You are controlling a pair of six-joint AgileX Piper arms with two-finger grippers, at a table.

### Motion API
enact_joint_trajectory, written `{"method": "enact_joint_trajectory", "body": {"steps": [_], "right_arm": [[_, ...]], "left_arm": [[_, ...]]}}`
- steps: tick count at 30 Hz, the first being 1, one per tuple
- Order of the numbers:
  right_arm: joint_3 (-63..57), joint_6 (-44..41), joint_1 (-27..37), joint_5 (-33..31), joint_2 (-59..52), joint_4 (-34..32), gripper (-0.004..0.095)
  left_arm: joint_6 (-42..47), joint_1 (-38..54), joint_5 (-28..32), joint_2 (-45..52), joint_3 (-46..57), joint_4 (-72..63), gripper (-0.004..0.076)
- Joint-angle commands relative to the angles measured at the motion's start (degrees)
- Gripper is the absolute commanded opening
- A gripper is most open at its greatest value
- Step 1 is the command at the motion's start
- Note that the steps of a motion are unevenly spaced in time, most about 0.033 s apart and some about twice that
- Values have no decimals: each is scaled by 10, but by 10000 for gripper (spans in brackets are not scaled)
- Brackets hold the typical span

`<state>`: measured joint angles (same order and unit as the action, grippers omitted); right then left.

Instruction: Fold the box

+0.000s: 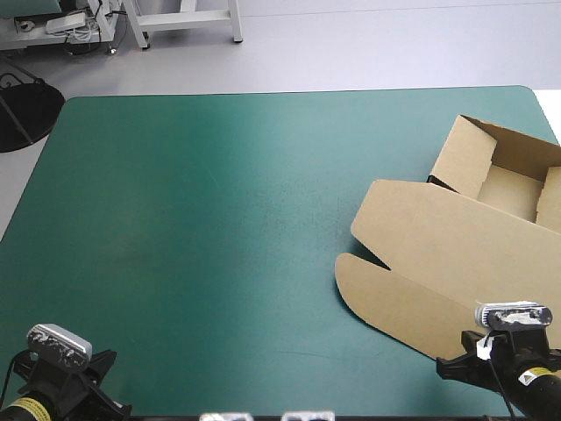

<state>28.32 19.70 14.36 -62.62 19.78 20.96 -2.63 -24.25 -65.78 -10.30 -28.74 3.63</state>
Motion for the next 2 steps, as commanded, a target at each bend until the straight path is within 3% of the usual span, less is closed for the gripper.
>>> {"method": "enact_joint_trajectory", "body": {"steps": [1, 2], "right_arm": [[13, 5, 0, 27, 4, 15, -13], [13, 5, 0, 27, 4, 15, -13]], "left_arm": [[0, -2, 29, -8, -13, -1, -8], [0, -2, 29, -8, -13, -1, -8]]}}
